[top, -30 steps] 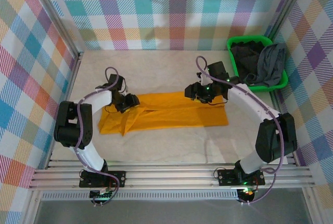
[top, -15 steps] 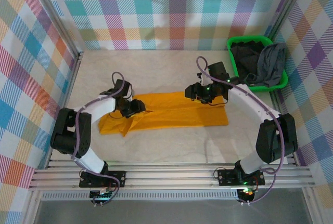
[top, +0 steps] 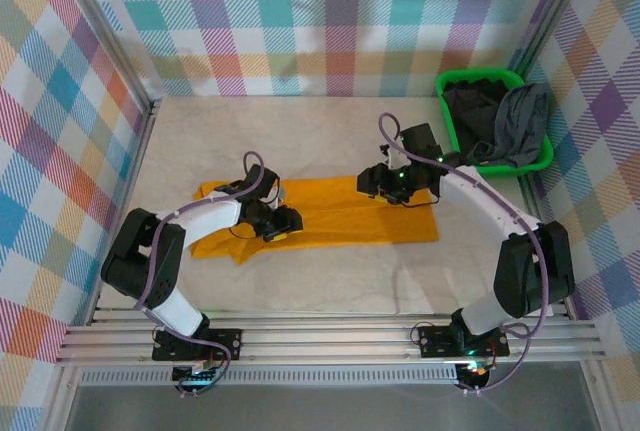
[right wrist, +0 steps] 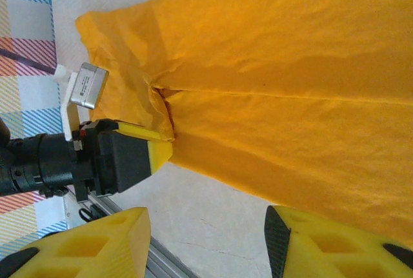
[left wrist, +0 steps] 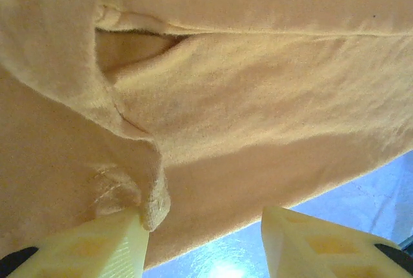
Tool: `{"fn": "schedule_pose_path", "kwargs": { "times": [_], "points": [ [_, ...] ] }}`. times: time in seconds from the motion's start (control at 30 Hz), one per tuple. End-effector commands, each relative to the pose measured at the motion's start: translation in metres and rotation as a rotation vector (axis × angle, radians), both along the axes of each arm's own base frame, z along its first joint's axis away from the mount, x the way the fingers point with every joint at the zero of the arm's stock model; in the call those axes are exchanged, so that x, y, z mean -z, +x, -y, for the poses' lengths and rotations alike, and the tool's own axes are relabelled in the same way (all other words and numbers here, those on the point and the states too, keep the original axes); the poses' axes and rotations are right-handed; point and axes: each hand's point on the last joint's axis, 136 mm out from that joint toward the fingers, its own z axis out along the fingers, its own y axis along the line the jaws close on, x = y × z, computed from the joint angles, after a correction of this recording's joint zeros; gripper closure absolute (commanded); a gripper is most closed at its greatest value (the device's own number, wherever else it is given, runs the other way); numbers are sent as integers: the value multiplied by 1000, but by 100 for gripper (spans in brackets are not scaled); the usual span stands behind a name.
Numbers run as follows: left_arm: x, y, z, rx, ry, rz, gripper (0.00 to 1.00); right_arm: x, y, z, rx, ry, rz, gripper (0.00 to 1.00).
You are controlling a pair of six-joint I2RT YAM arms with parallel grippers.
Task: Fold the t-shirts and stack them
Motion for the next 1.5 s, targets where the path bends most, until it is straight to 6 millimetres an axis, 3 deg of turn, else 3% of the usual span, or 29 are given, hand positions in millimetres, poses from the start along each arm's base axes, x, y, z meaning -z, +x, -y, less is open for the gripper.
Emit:
{"fn": "schedule_pose_path", "kwargs": {
  "times": [0.0, 0.13, 0.3, 0.37, 0.47, 0.67, 0.77, 0.9, 1.1, 1.47],
  "points": [
    [-16, -10, -5, -5, 3, 0, 51, -5, -5, 0, -1, 18, 11, 49],
    [-45, 4, -18, -107, -7, 97, 53, -3, -6, 0, -1, 18, 8, 50],
    [-47, 16, -35, -217, 42, 94, 58, -4, -6, -3, 1, 40, 3, 52],
    [-37, 5, -70, -333, 185, 33, 65, -9, -7, -5, -11, 49, 15, 52],
    [-28, -26, -117, -491, 314, -76, 66, -13, -10, -7, -24, 56, 29, 52],
    [-19, -64, -145, -596, 315, -101, 66, -4, -20, -11, -45, 71, 4, 52],
    [-10, -70, -155, -636, 304, -111, 66, -1, -23, -13, -55, 79, -6, 52],
    [-7, -56, -154, -637, 234, -85, 64, 0, -24, -16, -68, 83, -14, 52],
    [17, -70, -148, -608, 202, -113, 64, -1, -22, -17, -70, 81, -11, 52],
    [31, -66, -144, -593, 170, -69, 65, 3, -21, -17, -62, 81, -27, 53]
  ]
}}
